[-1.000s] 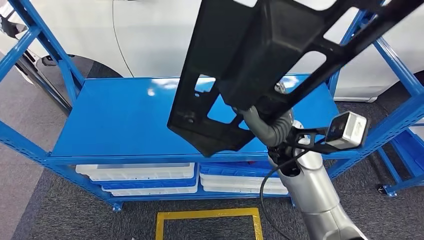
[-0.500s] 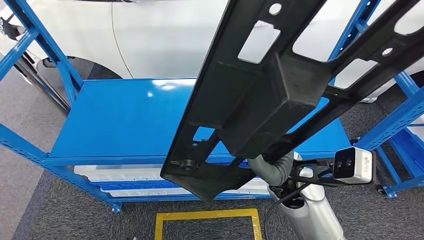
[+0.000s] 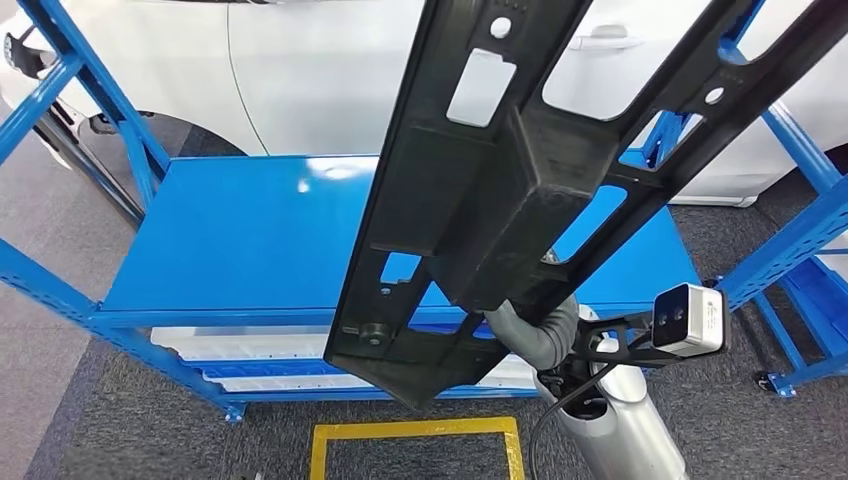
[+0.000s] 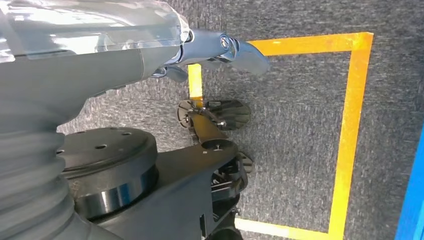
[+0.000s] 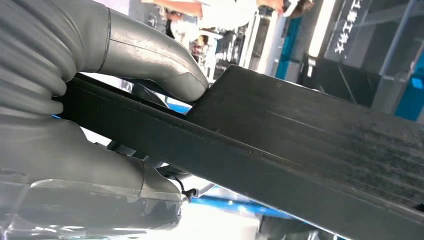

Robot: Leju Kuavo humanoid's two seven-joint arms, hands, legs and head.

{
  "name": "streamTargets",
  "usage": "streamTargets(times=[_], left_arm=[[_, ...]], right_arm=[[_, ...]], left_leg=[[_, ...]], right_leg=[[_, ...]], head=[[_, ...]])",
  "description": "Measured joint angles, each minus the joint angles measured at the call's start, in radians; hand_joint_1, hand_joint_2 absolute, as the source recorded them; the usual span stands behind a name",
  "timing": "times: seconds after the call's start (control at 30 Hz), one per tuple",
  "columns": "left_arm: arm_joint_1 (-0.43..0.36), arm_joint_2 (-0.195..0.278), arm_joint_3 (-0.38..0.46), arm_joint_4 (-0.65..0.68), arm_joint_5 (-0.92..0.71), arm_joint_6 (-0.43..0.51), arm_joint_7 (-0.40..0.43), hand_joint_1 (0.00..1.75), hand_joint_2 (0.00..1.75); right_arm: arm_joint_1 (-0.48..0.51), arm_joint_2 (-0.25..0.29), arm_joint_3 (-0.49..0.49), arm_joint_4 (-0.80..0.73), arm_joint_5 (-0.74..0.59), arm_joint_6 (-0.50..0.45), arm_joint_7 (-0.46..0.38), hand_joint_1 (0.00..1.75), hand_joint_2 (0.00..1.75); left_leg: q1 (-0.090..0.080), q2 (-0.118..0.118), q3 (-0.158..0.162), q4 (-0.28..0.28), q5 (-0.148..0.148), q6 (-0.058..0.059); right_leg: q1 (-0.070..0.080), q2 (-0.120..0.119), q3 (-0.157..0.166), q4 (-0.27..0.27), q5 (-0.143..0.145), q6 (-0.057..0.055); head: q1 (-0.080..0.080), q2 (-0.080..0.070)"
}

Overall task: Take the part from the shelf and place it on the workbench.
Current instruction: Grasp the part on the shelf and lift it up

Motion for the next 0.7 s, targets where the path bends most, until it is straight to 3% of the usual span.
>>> streamTargets(times=[0.1, 0.17, 0.23, 0.27, 0.3, 0.33, 0.4, 0.47, 0.6, 0.63, 0.7], left_arm=[[0.005, 0.000, 0.009, 0.000, -0.003, 0.001, 0.012, 0.00, 1.75], [0.010, 0.000, 0.012, 0.000, -0.010, 0.003, 0.027, 0.00, 1.75], [0.020, -0.001, 0.013, 0.000, -0.016, 0.003, 0.038, 0.00, 1.75], [0.025, -0.001, 0.014, 0.000, -0.018, 0.004, 0.041, 0.00, 1.75], [0.029, -0.001, 0.014, 0.000, -0.019, 0.004, 0.043, 0.00, 1.75], [0.031, -0.001, 0.014, 0.000, -0.019, 0.004, 0.044, 0.00, 1.75], [0.031, 0.000, 0.014, 0.000, -0.021, 0.005, 0.046, 0.00, 1.75], [0.029, 0.000, 0.014, 0.000, -0.027, 0.004, 0.049, 0.00, 1.75], [0.026, -0.002, 0.014, 0.000, -0.043, 0.000, 0.053, 0.00, 1.75], [0.025, -0.002, 0.014, 0.000, -0.044, -0.001, 0.053, 0.00, 1.75], [0.023, -0.004, 0.014, 0.000, -0.044, -0.004, 0.053, 0.00, 1.75]], right_arm=[[0.015, -0.001, -0.010, 0.004, 0.000, -0.010, -0.012, 1.71, 1.75], [0.041, -0.002, -0.026, 0.001, 0.016, -0.021, -0.031, 1.71, 1.75], [0.078, -0.005, -0.045, -0.008, 0.036, -0.027, -0.046, 1.71, 1.75], [0.095, -0.006, -0.053, -0.014, 0.043, -0.028, -0.049, 1.71, 1.75], [0.109, -0.008, -0.060, -0.019, 0.046, -0.028, -0.051, 1.71, 1.75], [0.120, -0.009, -0.065, -0.024, 0.047, -0.028, -0.052, 1.71, 1.75], [0.130, -0.010, -0.073, -0.034, 0.051, -0.031, -0.053, 1.71, 1.75], [0.142, -0.010, -0.082, -0.046, 0.070, -0.045, -0.059, 1.71, 1.75], [0.219, -0.010, -0.121, -0.092, 0.139, -0.087, -0.108, 1.71, 1.75], [0.239, -0.010, -0.134, -0.105, 0.150, -0.089, -0.121, 1.71, 1.75], [0.278, -0.010, -0.159, -0.126, 0.166, -0.085, -0.142, 1.71, 1.75]], left_leg=[[0.004, 0.001, -0.005, 0.015, -0.014, -0.016], [0.006, 0.002, -0.043, 0.102, -0.067, -0.025], [0.008, 0.002, -0.106, 0.240, -0.130, -0.029], [0.008, 0.002, -0.126, 0.284, -0.142, -0.030], [0.008, 0.002, -0.129, 0.291, -0.133, -0.028], [0.008, 0.002, -0.110, 0.252, -0.105, -0.024], [0.004, 0.002, -0.039, 0.109, -0.039, -0.010], [-0.002, 0.001, 0.007, 0.014, -0.009, 0.002], [-0.001, -0.002, 0.012, -0.012, 0.005, 0.018], [0.001, -0.001, 0.012, -0.020, 0.011, 0.024], [0.001, 0.003, 0.007, -0.027, 0.020, 0.032]], right_leg=[[-0.001, 0.000, 0.000, -0.005, 0.004, -0.019], [-0.002, -0.003, 0.001, -0.008, 0.005, -0.028], [0.000, -0.005, 0.001, -0.008, 0.004, -0.032], [0.002, -0.005, 0.001, -0.008, 0.004, -0.033], [0.003, -0.005, 0.001, -0.008, 0.004, -0.033], [0.004, -0.003, 0.002, -0.008, 0.004, -0.033], [0.007, -0.001, 0.006, -0.008, 0.004, -0.031], [0.009, 0.000, 0.006, -0.008, 0.005, -0.024], [0.007, -0.003, 0.005, -0.007, 0.001, 0.000], [0.007, -0.003, -0.003, 0.013, -0.019, 0.004], [0.006, -0.003, -0.043, 0.115, -0.093, 0.010]], head=[[0.000, 0.000], [0.000, 0.000], [0.000, 0.000], [0.000, 0.000], [0.000, 0.000], [0.000, 0.000], [0.000, 0.000], [0.000, 0.000], [0.000, 0.000], [0.000, 0.000], [0.000, 0.000]])
